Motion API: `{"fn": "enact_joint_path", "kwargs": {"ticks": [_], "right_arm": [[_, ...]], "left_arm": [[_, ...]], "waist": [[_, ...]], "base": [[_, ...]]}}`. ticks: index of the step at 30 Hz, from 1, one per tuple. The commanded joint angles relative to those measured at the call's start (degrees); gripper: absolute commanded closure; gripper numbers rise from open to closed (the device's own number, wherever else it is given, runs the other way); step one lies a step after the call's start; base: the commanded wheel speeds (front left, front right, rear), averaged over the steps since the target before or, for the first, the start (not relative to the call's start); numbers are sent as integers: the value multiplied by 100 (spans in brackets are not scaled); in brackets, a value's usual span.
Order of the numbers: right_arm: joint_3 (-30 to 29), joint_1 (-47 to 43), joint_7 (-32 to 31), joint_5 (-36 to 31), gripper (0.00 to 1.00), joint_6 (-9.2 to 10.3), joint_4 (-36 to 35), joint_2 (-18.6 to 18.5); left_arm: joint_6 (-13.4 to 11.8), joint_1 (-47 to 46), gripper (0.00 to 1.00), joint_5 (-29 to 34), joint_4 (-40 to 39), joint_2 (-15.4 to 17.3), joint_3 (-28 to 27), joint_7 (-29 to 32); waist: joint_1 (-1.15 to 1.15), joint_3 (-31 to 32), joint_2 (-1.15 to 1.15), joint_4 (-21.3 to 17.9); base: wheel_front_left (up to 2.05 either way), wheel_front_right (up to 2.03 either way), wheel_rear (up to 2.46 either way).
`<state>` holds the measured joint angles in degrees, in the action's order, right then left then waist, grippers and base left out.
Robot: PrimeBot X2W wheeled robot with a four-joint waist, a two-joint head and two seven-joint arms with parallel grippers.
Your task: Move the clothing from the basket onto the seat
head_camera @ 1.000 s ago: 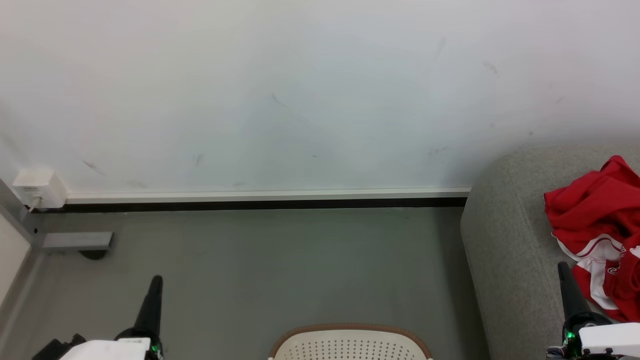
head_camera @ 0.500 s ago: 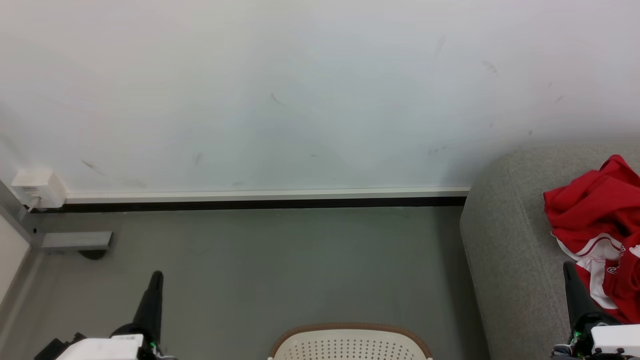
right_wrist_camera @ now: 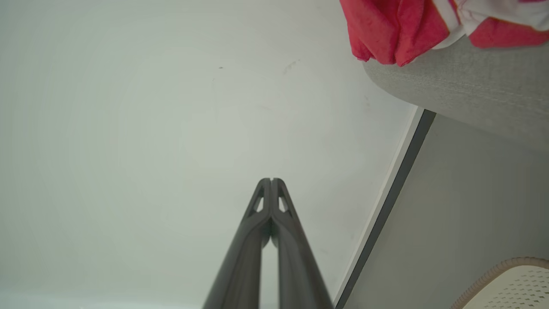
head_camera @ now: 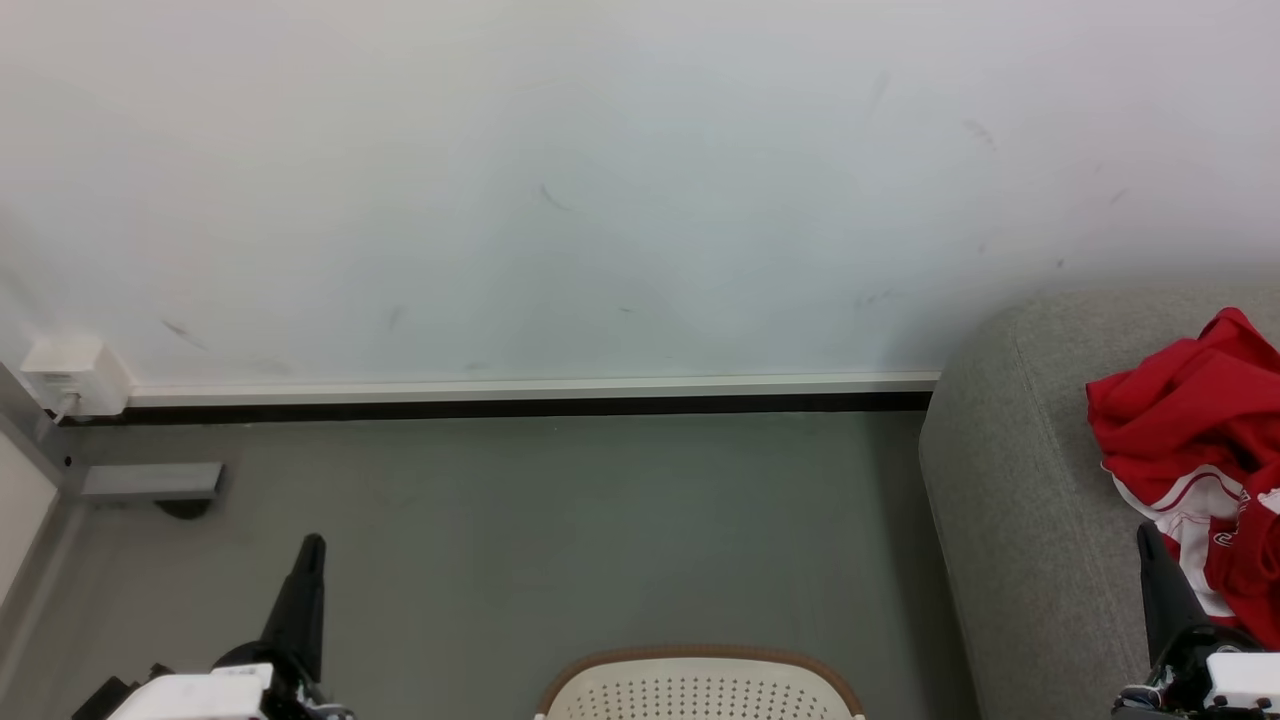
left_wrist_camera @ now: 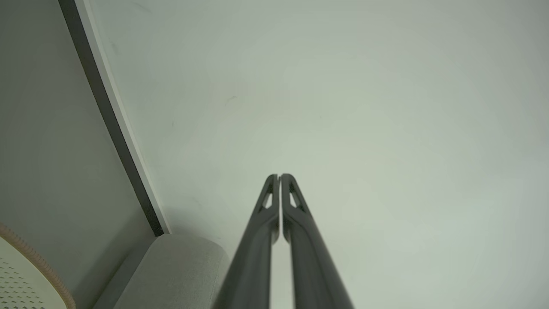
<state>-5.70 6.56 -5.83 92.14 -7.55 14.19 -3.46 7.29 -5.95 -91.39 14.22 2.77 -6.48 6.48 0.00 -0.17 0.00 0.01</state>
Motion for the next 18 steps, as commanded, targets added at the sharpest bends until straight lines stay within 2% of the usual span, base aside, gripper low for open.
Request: {"fn": "enact_joint_path", "kwargs": {"ticks": [1,18], "right_arm": [[-43,-81,-31,107,100,12,-41,15],[-55,-78,-49,66,100,12,-36,25]], "left_arm": [[38,-53,100,-158,-28,19,-19,33],[37,-51,100,-137,-26,19,-17,31]], "waist": [[0,-1,0,-1],[0,-1,0,-1]], "base": [[0,0,0],[0,0,0]]}}
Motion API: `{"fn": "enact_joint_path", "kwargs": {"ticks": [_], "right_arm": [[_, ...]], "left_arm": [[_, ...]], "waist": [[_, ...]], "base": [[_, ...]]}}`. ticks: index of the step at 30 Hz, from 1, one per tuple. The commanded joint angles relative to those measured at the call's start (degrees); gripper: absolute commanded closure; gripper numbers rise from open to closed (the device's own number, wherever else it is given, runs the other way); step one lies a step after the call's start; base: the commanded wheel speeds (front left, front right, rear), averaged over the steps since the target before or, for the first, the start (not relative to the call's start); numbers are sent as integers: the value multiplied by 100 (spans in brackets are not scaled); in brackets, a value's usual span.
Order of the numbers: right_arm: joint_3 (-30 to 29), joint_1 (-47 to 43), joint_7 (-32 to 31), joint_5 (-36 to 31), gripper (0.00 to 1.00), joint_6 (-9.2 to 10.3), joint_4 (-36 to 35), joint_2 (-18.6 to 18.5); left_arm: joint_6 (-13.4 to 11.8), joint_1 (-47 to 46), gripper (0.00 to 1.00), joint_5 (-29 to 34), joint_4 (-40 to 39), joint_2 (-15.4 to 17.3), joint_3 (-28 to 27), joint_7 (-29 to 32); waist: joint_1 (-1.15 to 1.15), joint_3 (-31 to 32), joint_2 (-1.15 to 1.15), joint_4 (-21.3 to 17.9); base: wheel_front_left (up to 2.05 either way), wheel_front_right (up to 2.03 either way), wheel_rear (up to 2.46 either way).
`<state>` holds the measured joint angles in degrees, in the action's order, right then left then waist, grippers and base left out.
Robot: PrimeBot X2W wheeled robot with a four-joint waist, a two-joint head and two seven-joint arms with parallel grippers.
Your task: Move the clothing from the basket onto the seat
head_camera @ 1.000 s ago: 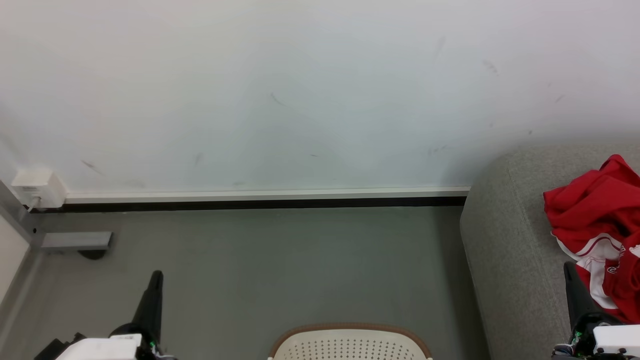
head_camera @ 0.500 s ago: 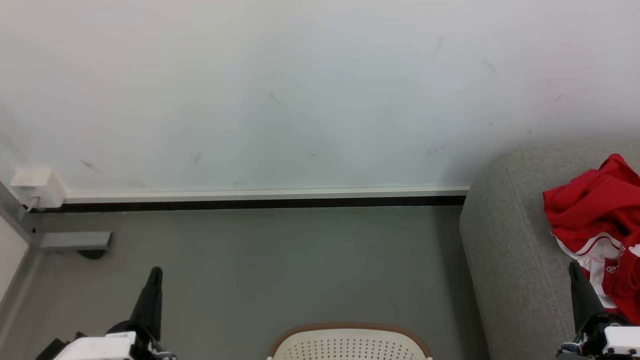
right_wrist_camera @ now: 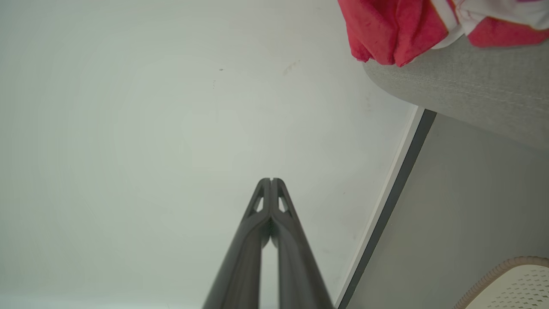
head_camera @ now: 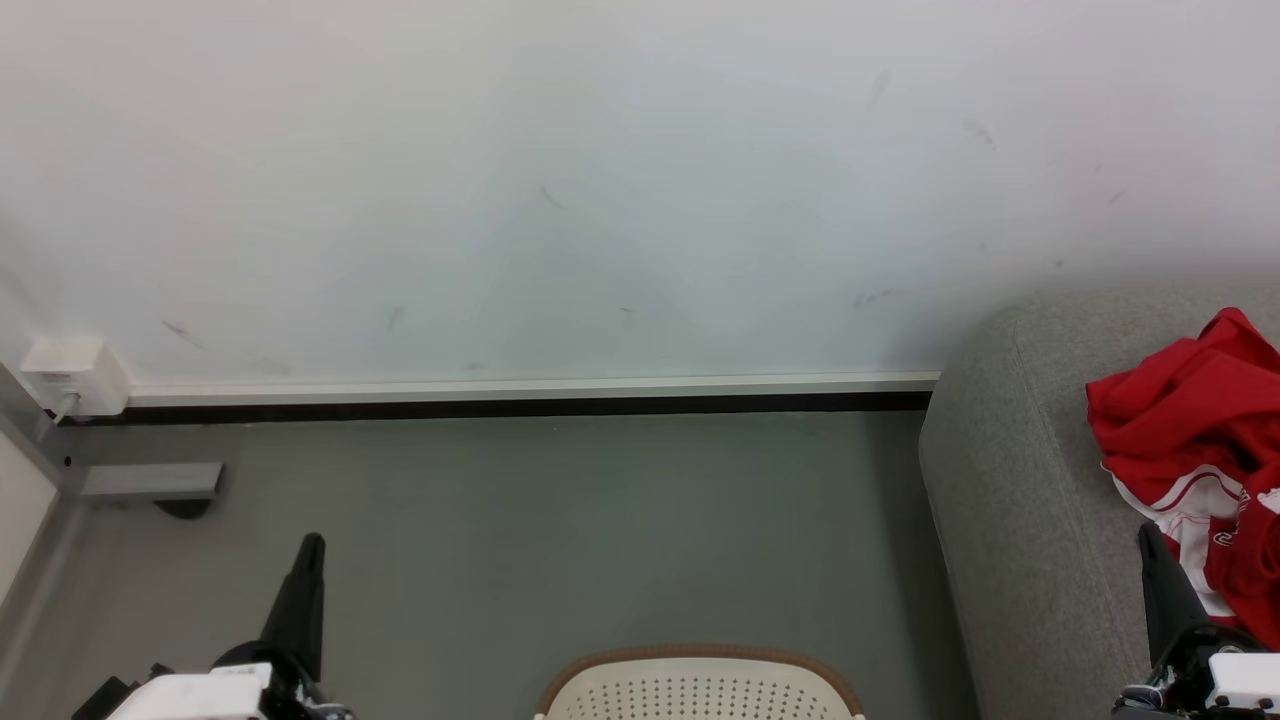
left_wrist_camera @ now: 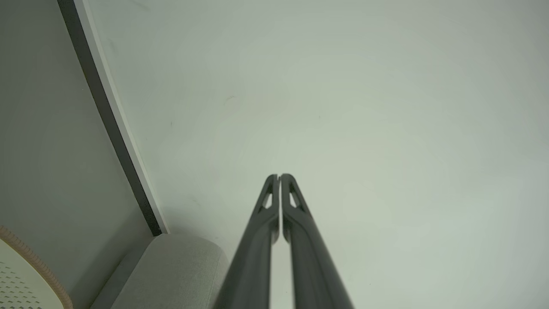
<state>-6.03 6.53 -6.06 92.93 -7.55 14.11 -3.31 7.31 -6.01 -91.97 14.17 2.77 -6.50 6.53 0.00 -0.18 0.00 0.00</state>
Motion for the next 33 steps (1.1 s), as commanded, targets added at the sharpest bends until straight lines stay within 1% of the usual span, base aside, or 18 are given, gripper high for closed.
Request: {"fn": "enact_joint_path", "kwargs": {"ticks": [1,33], "right_arm": [[-23,-75,-27,-15,100,12,-28,12],[-48,-71,-43,-43,100,12,-26,28]], "left_arm": [[35,-44,100,-79,-21,19,-14,25],[35,-44,100,-80,-21,19,-13,24]], "waist": [[0,0,0,0],[0,0,0,0]], "base": [[0,0,0],[0,0,0]]}}
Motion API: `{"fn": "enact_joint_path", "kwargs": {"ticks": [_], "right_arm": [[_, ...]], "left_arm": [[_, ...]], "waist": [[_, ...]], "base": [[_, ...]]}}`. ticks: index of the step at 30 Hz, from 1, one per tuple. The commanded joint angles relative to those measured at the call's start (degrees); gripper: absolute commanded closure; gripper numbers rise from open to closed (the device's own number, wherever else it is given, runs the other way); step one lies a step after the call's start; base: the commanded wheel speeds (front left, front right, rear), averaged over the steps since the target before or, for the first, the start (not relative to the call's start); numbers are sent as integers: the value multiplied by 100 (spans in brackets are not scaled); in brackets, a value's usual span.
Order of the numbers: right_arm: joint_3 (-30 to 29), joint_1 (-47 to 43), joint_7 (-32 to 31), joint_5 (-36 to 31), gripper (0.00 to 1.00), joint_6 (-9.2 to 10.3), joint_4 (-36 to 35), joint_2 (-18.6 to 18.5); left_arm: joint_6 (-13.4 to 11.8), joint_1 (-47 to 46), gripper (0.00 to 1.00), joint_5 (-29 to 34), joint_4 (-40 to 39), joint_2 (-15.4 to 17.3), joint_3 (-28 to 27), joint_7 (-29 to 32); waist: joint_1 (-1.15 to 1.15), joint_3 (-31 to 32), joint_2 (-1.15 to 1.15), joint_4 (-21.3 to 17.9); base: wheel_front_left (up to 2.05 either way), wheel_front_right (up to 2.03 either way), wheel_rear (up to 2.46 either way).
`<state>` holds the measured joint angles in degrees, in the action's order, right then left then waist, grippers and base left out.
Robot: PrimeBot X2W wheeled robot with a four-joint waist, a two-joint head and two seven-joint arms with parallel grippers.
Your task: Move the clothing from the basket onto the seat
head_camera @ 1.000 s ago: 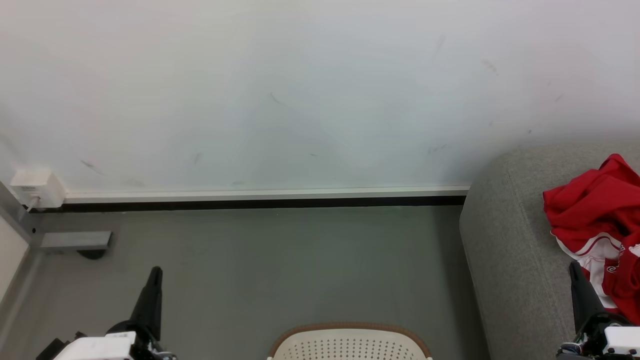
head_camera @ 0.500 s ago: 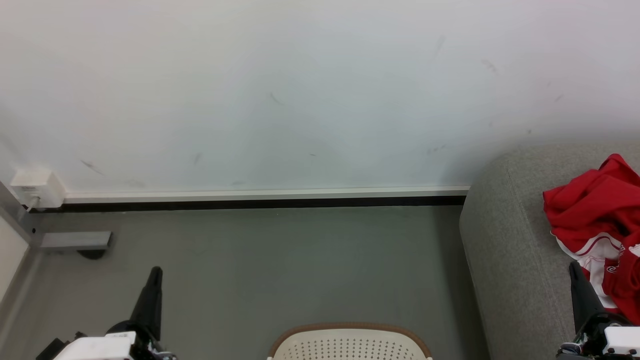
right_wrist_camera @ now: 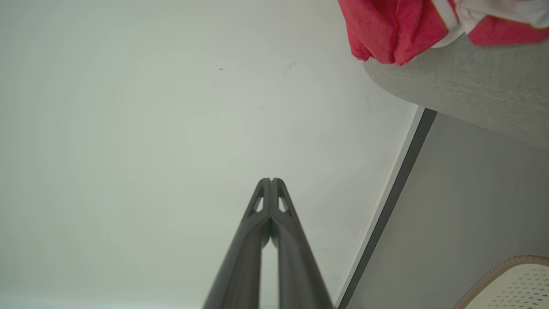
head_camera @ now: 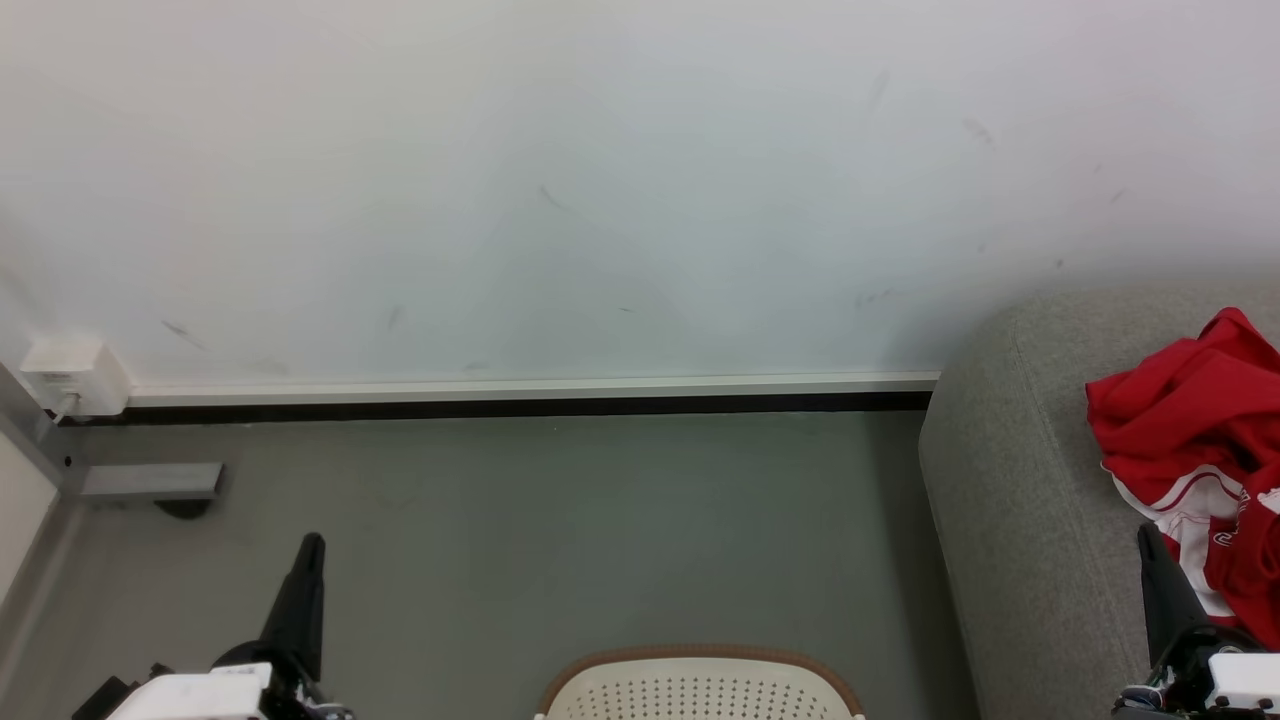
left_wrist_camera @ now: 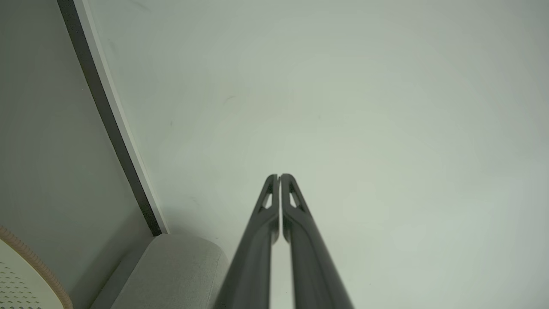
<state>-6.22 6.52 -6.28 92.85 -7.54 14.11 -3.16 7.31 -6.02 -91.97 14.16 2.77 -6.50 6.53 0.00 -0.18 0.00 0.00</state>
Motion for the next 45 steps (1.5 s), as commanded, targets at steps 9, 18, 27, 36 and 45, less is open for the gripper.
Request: {"fn": "enact_joint_path", "kwargs": {"ticks": [9,18,27,36,45], "right_arm": [[-33,-70,-12,-41,100,10,-26,14],[-38,-69,-17,-46,100,10,-26,18],[-41,-68,-22,-46,100,10,-25,20],[-44,-68,-26,-50,100,10,-25,22],[-46,-68,-29,-54,100,10,-25,25]], "left_arm": [[35,-43,100,-80,-20,19,-13,23],[31,-43,100,-81,-21,19,-12,23],[31,-42,100,-81,-21,19,-12,23],[31,-42,100,-81,-21,19,-12,23],[31,-42,100,-81,-21,19,-12,23]], "waist": [[0,0,0,0],[0,0,0,0],[0,0,0,0],[0,0,0,0],[0,0,0,0]], "base": [[0,0,0],[0,0,0],[0,0,0],[0,0,0],[0,0,0]]}}
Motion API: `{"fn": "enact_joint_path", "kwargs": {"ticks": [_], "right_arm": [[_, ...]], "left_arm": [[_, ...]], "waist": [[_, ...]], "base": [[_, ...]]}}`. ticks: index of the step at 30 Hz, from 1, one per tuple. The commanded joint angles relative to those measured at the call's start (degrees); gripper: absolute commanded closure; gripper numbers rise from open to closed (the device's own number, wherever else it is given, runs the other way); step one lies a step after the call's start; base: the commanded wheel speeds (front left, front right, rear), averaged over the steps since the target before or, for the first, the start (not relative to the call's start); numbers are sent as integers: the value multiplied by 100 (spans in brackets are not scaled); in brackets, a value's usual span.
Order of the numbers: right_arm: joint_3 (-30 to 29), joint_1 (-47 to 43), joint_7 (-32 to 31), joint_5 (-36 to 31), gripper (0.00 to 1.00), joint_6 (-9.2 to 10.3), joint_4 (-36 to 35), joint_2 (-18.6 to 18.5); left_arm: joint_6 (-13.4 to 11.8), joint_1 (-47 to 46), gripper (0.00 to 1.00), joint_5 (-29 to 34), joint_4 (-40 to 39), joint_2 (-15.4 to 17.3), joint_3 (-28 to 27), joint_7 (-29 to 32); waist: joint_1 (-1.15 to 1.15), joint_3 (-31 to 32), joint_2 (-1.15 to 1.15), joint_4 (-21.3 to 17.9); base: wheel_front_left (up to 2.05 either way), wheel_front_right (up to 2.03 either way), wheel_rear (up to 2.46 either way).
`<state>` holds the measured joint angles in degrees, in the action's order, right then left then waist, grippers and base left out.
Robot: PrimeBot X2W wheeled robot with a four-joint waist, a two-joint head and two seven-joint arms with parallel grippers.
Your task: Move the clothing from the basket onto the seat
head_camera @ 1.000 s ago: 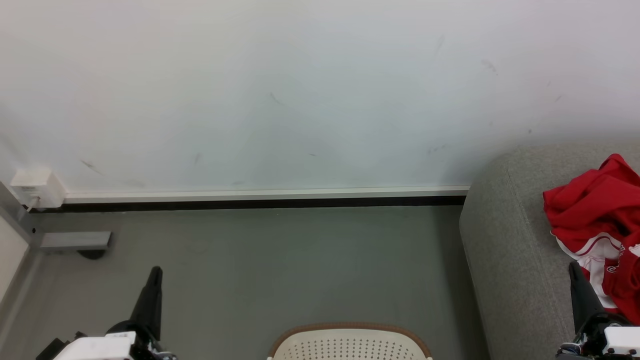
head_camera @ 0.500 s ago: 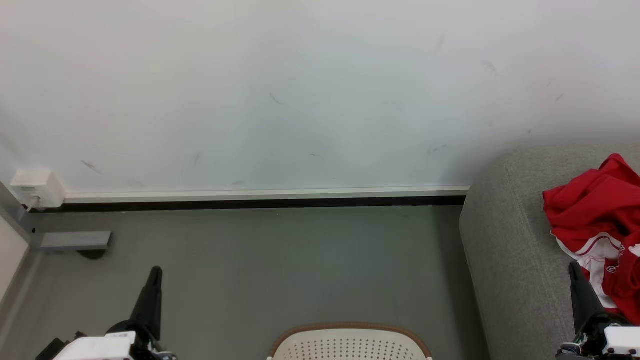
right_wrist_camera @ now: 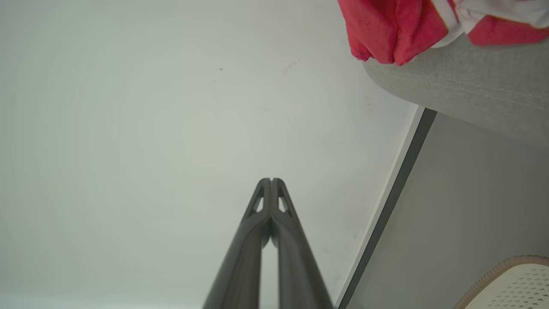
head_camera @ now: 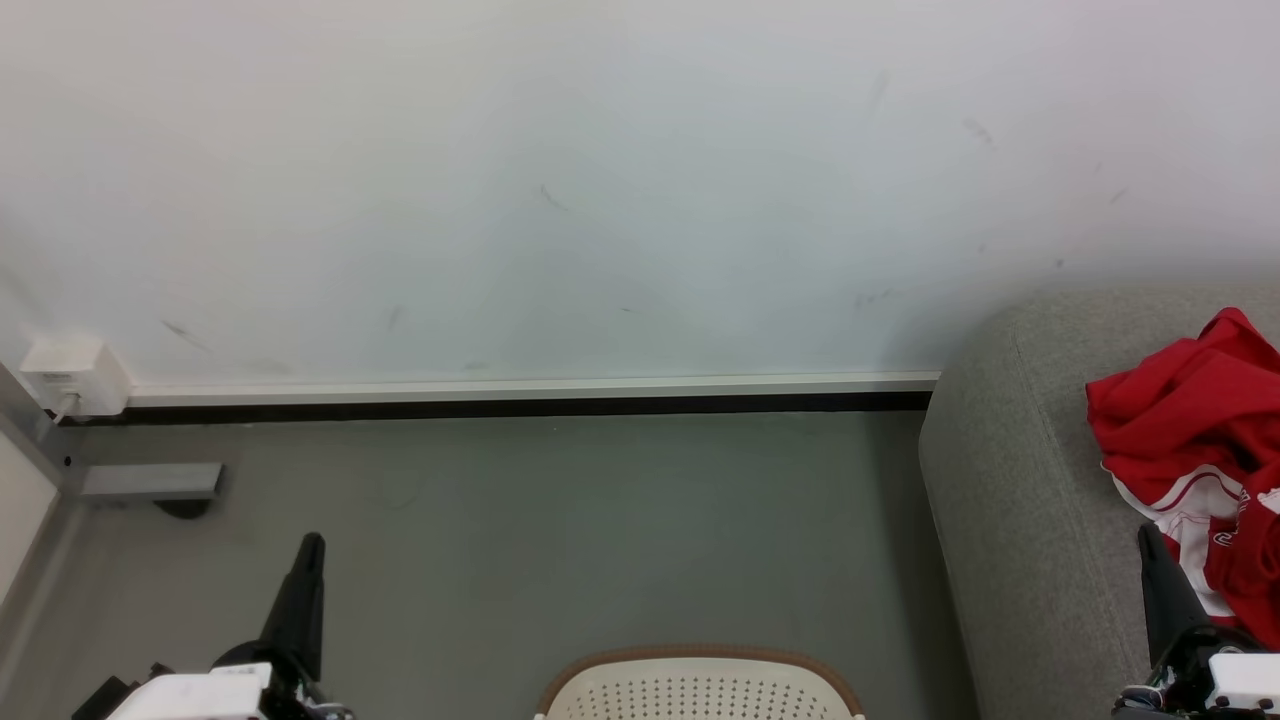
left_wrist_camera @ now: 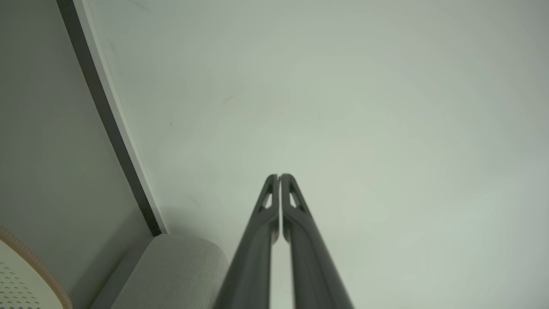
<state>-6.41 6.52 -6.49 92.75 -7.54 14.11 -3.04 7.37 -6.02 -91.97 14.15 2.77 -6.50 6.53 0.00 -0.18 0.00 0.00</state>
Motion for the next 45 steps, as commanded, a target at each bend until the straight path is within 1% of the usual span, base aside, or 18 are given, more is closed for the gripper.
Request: {"fn": "enact_joint_path", "kwargs": {"ticks": [1,45], "right_arm": [[-27,-68,-9,-45,100,10,-25,13],[-36,-66,-20,-53,100,10,-24,16]], "left_arm": [[25,-42,100,-81,-19,19,-12,23],[25,-42,100,-82,-20,19,-11,22]], "waist": [[0,0,0,0],[0,0,0,0]], "base": [[0,0,0],[0,0,0]]}}
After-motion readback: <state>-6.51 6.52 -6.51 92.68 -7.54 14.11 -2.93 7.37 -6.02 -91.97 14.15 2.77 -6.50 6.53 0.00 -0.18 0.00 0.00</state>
